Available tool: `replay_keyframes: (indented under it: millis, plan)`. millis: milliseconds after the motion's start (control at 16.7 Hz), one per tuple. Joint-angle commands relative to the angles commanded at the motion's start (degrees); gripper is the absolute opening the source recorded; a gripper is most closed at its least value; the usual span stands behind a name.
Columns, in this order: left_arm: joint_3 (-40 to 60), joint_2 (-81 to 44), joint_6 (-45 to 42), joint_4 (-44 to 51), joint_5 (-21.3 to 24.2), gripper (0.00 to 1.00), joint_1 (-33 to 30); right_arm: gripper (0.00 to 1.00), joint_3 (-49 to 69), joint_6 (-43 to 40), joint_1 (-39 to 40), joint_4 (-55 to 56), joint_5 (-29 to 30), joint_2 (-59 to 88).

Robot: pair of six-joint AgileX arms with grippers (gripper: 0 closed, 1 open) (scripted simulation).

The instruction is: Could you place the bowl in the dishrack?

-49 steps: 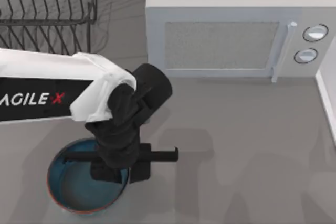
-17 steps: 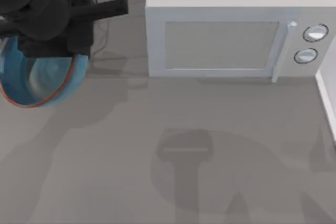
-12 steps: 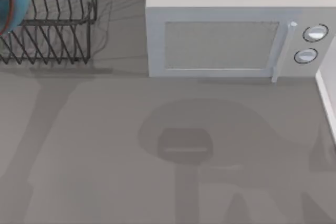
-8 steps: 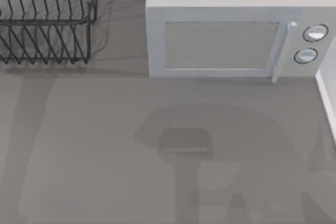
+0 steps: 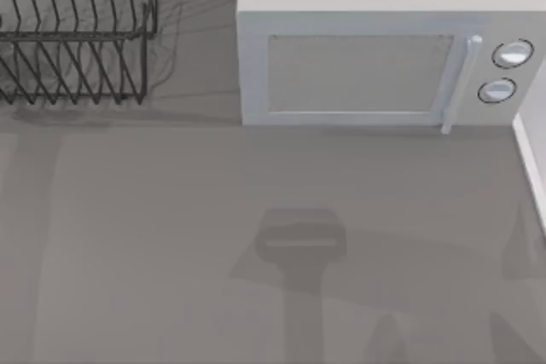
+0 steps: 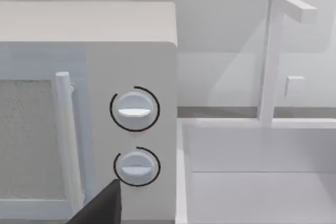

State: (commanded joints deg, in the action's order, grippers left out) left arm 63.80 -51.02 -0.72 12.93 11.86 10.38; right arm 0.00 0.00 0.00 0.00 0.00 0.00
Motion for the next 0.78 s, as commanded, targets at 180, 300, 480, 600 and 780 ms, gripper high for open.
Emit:
replay_keyframes:
  millis: [180,300,480,600,780]
  plan:
    - [0.24,-0.27,-0.02,0.03,-0.17,0.00,-0.22,1.00,0.00,0.00,0.00,0.00,0.00,0.00]
    - [0.10,-2.16,-0.02,-1.88,-0.30,0.00,-0.48,1.00,0.00,0.00,0.00,0.00,0.00,0.00]
    - [-0.49,-9.26,-0.01,-9.21,-0.89,0.00,-1.22,1.00,0.00,0.00,0.00,0.00,0.00,0.00]
    - [-1.29,-15.96,-0.06,-16.54,-1.49,0.00,-1.87,1.00,0.00,0.00,0.00,0.00,0.00,0.00]
    - [-3.35,-26.82,-0.24,-30.08,-2.60,0.00,-3.08,1.00,0.00,0.00,0.00,0.00,0.00,0.00]
